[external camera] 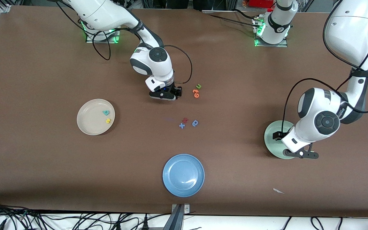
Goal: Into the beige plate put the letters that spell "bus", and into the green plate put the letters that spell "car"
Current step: 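Return the left arm to rest while the right gripper lifts the yellow n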
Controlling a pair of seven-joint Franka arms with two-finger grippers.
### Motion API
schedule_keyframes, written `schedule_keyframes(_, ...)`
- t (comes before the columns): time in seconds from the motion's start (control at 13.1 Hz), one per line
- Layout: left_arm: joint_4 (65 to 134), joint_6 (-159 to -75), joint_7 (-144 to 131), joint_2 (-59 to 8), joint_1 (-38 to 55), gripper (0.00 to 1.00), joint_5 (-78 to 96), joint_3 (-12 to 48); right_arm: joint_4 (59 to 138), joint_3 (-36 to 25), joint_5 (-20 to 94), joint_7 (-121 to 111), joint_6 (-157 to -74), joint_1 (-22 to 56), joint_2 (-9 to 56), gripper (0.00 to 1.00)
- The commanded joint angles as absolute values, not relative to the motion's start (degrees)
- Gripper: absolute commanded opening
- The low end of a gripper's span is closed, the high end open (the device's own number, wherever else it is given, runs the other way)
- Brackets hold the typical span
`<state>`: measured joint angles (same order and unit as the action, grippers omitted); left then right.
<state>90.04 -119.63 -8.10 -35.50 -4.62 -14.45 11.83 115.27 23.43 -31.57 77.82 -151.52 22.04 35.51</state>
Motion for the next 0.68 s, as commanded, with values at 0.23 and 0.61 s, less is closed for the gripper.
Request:
schedule_keyframes(0.23,81.85,-104.0,-6.51,-34.19,-5.8,1.0,-11.52,12.48,114.96,23.03,-33.57,79.54,-151.17,22.59,35.6,0.64)
schedule_keyframes(0.61,74.9,-94.68,-3.87,-34.19,-7.91,1.0,-6.94,12.22,114.96,23.03,-34.54,79.54,-151.17,22.59,35.6,0.5)
